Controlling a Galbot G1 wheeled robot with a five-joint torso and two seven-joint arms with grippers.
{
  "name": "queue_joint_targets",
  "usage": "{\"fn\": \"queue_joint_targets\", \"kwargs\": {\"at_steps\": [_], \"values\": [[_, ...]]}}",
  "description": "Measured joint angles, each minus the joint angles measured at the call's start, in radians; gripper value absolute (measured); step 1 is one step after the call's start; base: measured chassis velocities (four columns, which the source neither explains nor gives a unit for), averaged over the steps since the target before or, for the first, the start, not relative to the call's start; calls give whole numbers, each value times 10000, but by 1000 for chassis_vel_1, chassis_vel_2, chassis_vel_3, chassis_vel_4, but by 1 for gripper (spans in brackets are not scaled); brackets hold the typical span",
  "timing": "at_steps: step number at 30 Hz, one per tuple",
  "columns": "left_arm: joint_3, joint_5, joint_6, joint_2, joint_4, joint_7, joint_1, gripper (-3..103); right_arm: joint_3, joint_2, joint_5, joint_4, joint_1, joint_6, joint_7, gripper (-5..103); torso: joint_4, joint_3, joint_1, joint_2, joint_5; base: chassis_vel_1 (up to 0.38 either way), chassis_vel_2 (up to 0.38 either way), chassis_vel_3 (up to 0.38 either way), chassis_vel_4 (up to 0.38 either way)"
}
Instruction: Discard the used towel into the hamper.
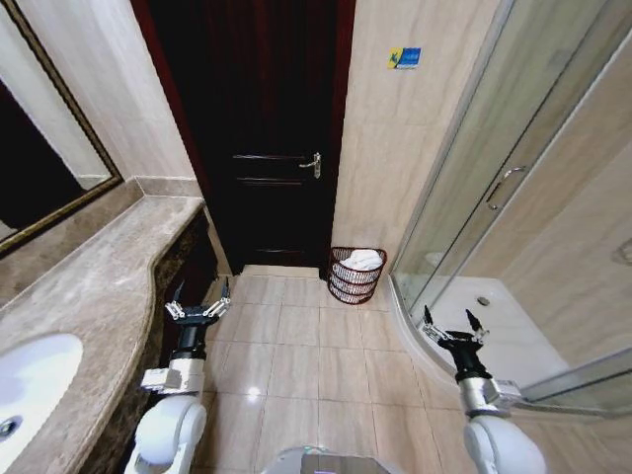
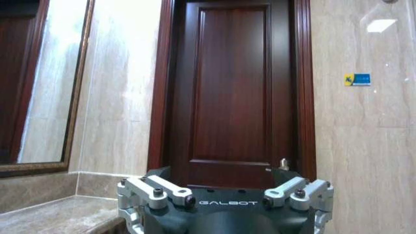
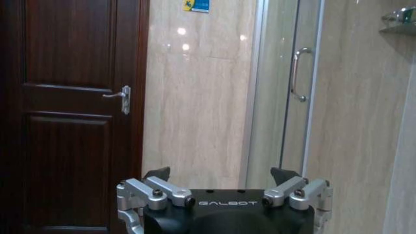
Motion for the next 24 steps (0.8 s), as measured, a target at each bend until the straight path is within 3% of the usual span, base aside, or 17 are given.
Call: {"fn": "queue_joint_targets", "kwargs": {"at_steps": [15,24], "values": [[64,298,166,-346,-215,-30,98,100,29,-237,534,-49,-128,226,-92,100,-2,-1,-5,2,1,85,-93,-92,96],[156,478,1295,-130,-376,-93,196,100,513,-449,865,196,7,-153,-131,100,2,0,2,0,0,0,0,0,0]]}}
